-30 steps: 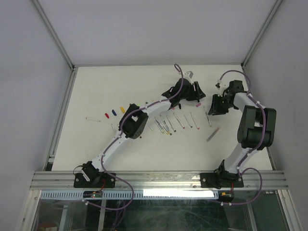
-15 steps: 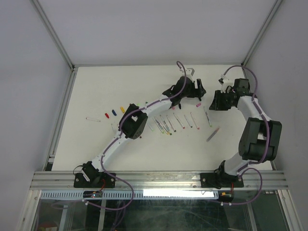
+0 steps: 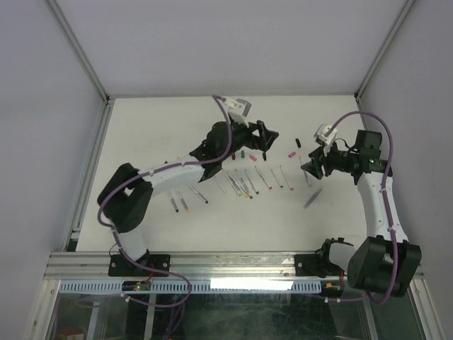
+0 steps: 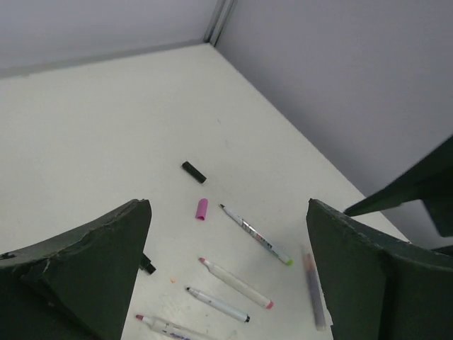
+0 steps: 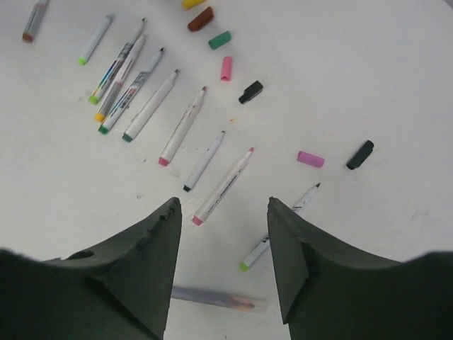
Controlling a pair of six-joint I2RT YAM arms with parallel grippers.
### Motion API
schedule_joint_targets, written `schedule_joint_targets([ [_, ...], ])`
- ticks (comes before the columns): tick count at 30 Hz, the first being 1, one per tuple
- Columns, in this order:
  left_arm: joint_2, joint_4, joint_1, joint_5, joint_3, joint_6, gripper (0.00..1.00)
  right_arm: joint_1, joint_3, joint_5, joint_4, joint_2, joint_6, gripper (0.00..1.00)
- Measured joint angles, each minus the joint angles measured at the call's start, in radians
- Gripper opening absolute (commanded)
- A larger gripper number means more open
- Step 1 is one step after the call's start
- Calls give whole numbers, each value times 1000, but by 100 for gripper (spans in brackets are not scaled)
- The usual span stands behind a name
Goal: Open the pen caps
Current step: Pick up the pen from the center of the board.
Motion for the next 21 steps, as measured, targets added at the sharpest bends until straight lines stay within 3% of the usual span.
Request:
schedule_joint_targets([
  [4, -271, 204, 4, 3, -324, 49, 99, 0, -48, -43, -161, -27, -356, 60],
  [7, -428, 295, 28, 24, -547, 52, 99, 0, -56, -16, -260, -6, -480, 59],
  [16, -859, 322, 82, 20, -1056, -66, 99, 2, 17, 301, -275, 149, -13, 60],
  [21, -1038, 311, 82, 2, -1144, -122, 99, 11, -58, 468, -227, 153, 187, 59],
])
